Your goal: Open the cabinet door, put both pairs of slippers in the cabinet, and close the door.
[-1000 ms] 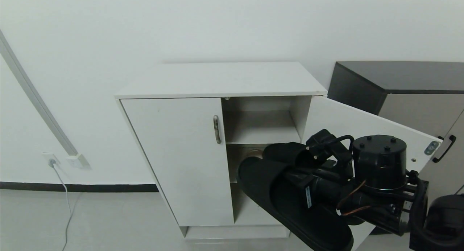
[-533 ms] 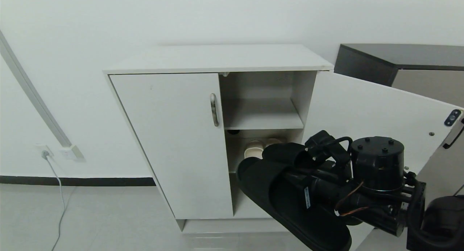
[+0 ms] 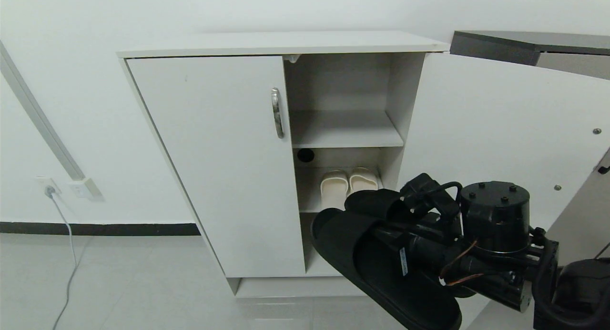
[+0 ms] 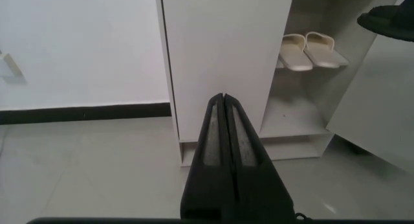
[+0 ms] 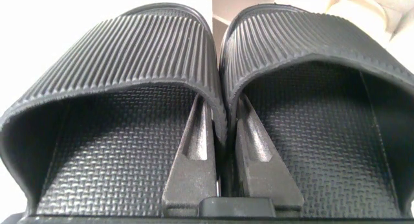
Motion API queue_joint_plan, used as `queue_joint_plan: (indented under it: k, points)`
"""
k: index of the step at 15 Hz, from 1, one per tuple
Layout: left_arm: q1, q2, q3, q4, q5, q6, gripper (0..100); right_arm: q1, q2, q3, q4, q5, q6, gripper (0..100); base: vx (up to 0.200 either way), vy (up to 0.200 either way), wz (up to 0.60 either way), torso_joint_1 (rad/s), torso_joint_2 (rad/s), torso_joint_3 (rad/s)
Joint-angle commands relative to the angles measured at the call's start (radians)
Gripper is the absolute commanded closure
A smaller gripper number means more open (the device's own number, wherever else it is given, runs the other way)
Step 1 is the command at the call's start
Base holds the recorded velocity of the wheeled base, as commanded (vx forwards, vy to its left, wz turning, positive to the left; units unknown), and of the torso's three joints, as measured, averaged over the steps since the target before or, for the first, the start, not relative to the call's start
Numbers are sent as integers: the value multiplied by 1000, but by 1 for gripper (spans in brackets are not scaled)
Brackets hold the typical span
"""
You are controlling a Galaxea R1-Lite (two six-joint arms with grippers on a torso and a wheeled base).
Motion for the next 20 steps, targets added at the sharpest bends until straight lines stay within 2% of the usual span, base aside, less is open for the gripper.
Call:
queue_joint_plan:
  k: [1,7,9,11,13,17,20]
  points:
    - [1,0,0,0,0,0,100,0,10,1,0,0,-1,100,0,0,0,-2,115,110]
    - [1,0,0,0,1,0,100,3,44,15,-75,-7,-32,100,0,0,0,1,13,7]
    - [-1,0,0,0,0,0,100,13,118,-18,-130,-110,-55,100,0,0,0,0,0,0]
    - [1,0,0,0,0,0,100,71,269,-151,-124,-399,10,100,0,0,0,0,0,0]
    - [1,0,0,0,0,0,100,94,407,-335,-56,-632,74,100,0,0,0,0,0,0]
    - [1,0,0,0,0,1,100,94,414,-508,85,-744,159,100,0,0,0,0,0,0]
    - [1,0,0,0,0,1,100,94,372,-656,240,-758,159,100,0,0,0,0,0,0]
